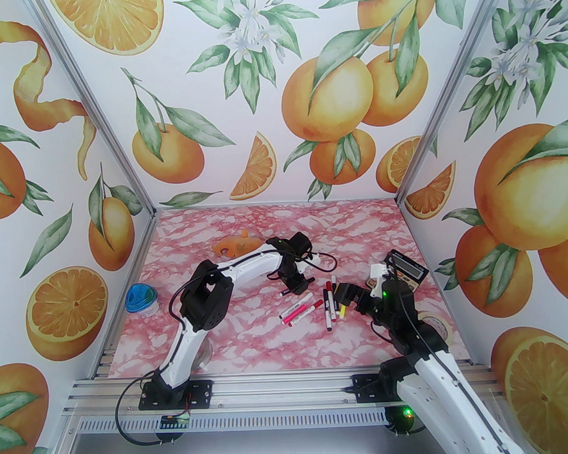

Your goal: Open the pen caps

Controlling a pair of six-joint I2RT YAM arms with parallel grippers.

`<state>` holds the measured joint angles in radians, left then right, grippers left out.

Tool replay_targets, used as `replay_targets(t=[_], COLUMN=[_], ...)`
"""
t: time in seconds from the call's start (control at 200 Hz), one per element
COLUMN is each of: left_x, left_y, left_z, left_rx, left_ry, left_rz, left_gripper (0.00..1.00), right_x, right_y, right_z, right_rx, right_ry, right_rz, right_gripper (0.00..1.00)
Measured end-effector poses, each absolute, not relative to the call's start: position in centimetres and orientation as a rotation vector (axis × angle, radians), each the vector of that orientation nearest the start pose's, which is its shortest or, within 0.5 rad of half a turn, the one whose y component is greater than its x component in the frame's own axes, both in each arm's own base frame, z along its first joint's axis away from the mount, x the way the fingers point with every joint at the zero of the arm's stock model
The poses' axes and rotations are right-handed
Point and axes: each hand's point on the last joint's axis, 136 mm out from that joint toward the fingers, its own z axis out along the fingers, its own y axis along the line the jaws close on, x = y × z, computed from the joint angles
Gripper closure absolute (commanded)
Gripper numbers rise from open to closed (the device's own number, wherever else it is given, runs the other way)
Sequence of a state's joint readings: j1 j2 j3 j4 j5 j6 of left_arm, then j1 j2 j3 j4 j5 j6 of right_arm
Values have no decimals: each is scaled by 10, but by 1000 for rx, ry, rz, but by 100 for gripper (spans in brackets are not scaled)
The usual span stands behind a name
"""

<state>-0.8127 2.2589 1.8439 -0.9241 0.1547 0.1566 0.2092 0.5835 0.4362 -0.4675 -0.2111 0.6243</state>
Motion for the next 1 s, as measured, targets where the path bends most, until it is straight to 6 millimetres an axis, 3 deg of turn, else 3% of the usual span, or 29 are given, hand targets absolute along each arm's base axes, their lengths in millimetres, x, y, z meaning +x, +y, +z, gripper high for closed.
replay_targets(t=[0.49,1.001], left_x=[323,325], left_y=[-372,-371], left_z=[30,31], left_rx=[1415,1450], left_ry=[2627,2630], left_rz=[-268,-242], left_gripper=[52,62], right_x=[236,236], right_y=[88,89], right_z=[144,144], right_rx=[337,333], right_ry=[2230,2227], right_rz=[701,706], right_gripper=[0,0])
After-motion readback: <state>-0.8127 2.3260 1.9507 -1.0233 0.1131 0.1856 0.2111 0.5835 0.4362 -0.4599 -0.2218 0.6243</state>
